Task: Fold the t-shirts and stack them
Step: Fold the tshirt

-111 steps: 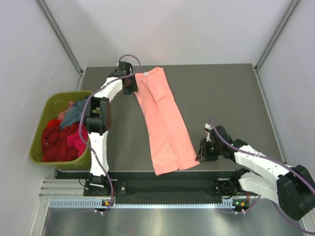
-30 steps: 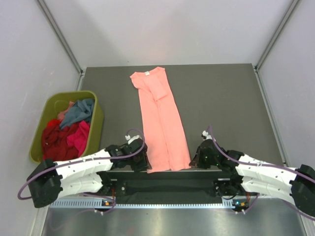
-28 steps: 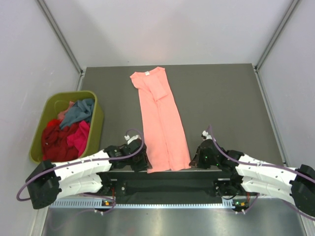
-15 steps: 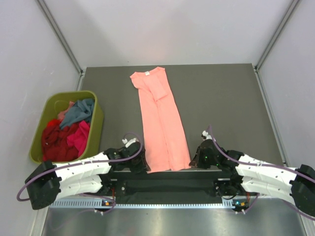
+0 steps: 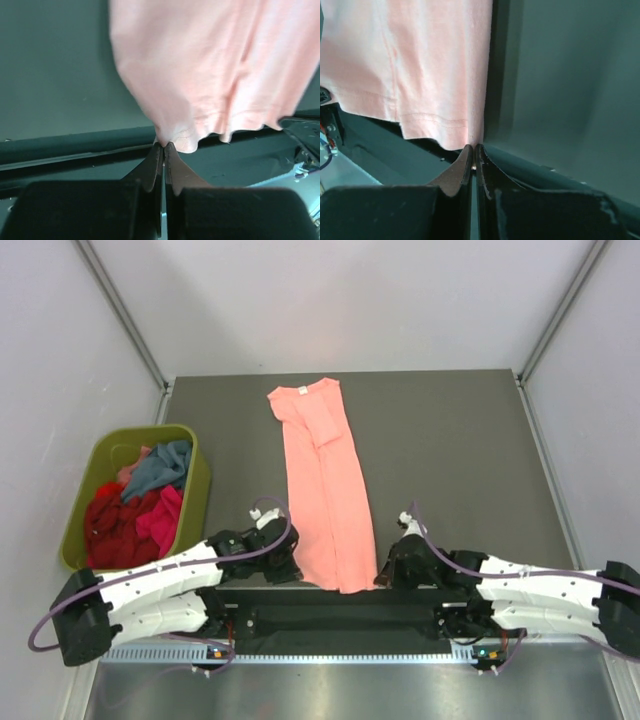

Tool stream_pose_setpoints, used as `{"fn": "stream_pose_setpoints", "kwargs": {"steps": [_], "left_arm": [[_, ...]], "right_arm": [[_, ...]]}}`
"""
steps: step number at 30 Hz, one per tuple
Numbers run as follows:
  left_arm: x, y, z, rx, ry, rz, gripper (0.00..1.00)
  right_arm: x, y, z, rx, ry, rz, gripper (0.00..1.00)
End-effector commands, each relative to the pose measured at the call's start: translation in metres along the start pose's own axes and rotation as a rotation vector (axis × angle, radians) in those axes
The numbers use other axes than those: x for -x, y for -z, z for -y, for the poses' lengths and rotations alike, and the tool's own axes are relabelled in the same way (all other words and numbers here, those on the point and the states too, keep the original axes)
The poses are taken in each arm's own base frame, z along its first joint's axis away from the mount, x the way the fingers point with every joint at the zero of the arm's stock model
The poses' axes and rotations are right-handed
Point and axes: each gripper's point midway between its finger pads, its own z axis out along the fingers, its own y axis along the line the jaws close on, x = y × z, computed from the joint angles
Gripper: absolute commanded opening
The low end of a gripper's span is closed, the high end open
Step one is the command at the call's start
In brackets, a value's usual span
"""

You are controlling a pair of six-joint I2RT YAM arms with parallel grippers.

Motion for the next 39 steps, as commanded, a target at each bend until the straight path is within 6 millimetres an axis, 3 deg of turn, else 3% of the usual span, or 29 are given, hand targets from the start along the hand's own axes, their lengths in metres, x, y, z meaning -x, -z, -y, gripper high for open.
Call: {"fn": "stream_pose_setpoints", "kwargs": {"steps": [1,7,14,22,30,35,39], "left_arm": [[0.000,0.017,-0.011,0.060,-0.053,0.012,0.00],[-0.012,0.023,-0.026,0.099,-0.090,0.006,0.00],[-0.020,0.032,-0.030,0.133,-0.141,-0.013,0.00],[-0.035,0.038,-0.020,0.094,-0.152,-0.043,0.00],[-0.050,0.041,-0.009,0.045,-0.129,-0.069,0.00],[-0.050,0.036,-0.020,0.094,-0.132,-0.064,0.00],[-0.044,0.035,-0.002,0.013,-0.131,-0.031,0.00]], "right_arm": [[0.010,0.006,-0.038,0.056,-0.038,0.064,0.00],[0.005,0.015,-0.035,-0.012,-0.041,0.114,0.00],[-0.001,0.019,-0.025,-0.050,-0.053,0.125,0.00],[0.003,0.030,-0.028,-0.014,-0.046,0.152,0.00],[-0.008,0.026,-0.039,-0.002,-0.006,0.117,0.00],[-0.008,0.024,-0.035,-0.037,0.010,0.125,0.00],[0.000,0.029,-0.042,-0.037,0.043,0.153,0.00]]}}
